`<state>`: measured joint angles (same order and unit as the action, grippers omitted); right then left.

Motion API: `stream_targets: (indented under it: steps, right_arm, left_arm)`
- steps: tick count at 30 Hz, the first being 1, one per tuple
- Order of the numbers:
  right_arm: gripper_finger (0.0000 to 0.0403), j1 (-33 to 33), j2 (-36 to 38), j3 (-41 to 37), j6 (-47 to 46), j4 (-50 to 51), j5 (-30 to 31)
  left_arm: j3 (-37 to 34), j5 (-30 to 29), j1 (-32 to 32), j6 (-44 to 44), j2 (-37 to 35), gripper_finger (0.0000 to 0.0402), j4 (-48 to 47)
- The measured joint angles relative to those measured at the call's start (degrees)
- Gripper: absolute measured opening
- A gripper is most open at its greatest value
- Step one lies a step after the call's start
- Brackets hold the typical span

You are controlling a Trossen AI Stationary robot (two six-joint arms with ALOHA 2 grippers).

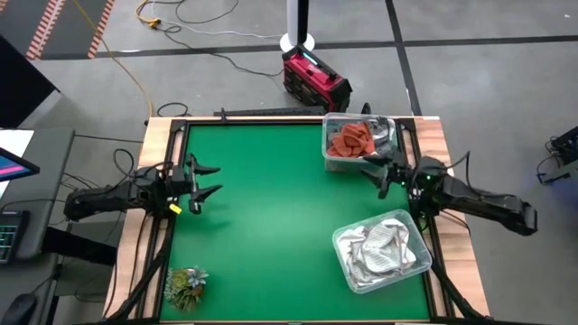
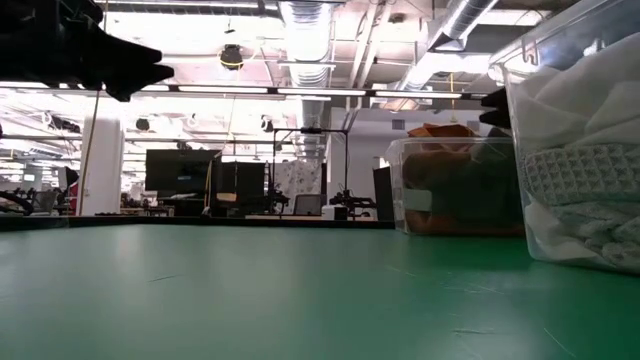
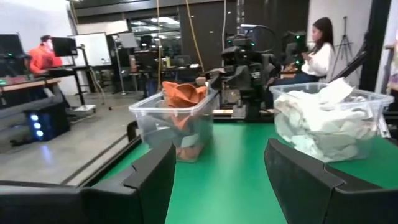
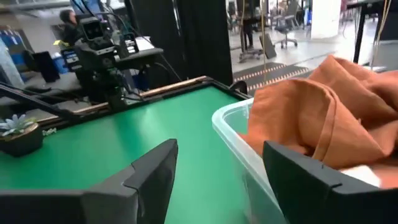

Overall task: Sort towels by color in basket
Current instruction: Return to Home Position

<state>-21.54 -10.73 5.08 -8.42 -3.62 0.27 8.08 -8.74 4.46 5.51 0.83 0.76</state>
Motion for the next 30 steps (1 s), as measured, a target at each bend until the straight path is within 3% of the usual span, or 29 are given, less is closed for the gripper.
stream_targets:
  steps: [9,20,30]
  right_arm:
    - [0.0198,1.3,10.5,-4.6,1.9,1.7,-1.1]
    - [0.0132,3.9,10.6,-2.9,5.9,0.9,-1.7]
    - [0.0123,5.4,10.6,1.2,1.3,0.1,-1.8]
  left_arm:
    - [0.0,-4.2,-0.1,-0.4,0.0,0.0235,0.0]
    - [0.0,-4.2,-0.1,-4.3,0.0,0.0235,-1.6]
    - [0.0,-4.2,-0.1,-1.9,0.0,0.0235,-1.8]
